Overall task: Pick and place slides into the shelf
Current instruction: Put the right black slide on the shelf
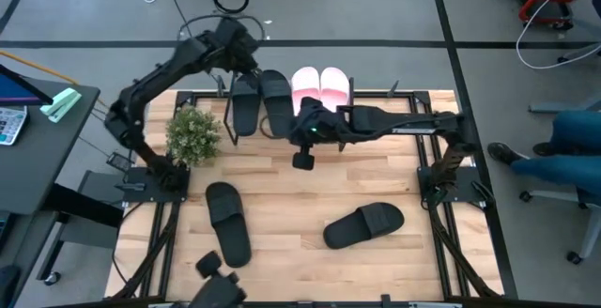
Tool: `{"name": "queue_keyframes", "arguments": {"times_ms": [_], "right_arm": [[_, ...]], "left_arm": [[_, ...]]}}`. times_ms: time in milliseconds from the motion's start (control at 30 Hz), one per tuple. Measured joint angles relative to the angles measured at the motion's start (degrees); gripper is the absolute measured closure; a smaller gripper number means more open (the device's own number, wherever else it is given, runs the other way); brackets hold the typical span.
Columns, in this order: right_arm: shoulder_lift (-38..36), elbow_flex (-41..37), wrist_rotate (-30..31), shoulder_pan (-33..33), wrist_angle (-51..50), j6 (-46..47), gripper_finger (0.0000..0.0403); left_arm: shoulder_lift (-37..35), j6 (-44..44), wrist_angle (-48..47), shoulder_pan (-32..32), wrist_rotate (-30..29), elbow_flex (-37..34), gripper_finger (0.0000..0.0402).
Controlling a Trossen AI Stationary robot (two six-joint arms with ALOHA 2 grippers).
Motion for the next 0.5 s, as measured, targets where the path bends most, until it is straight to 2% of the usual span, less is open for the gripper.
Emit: {"name": "queue_keyframes", "arguments": {"times_ms": [233,500], "right_arm": [[2.1,0.0,0.1,-3.0,0.0,-1.3,0.0393],[2.1,0.0,0.0,-4.9,0.1,-1.3,0.0398]], "left_arm": [[6.8,3.9,1.5,-0.3,0.0,0.0,0.0399],[7.4,4.4,1.7,-0.3,0.0,0.0,0.0399]]}}
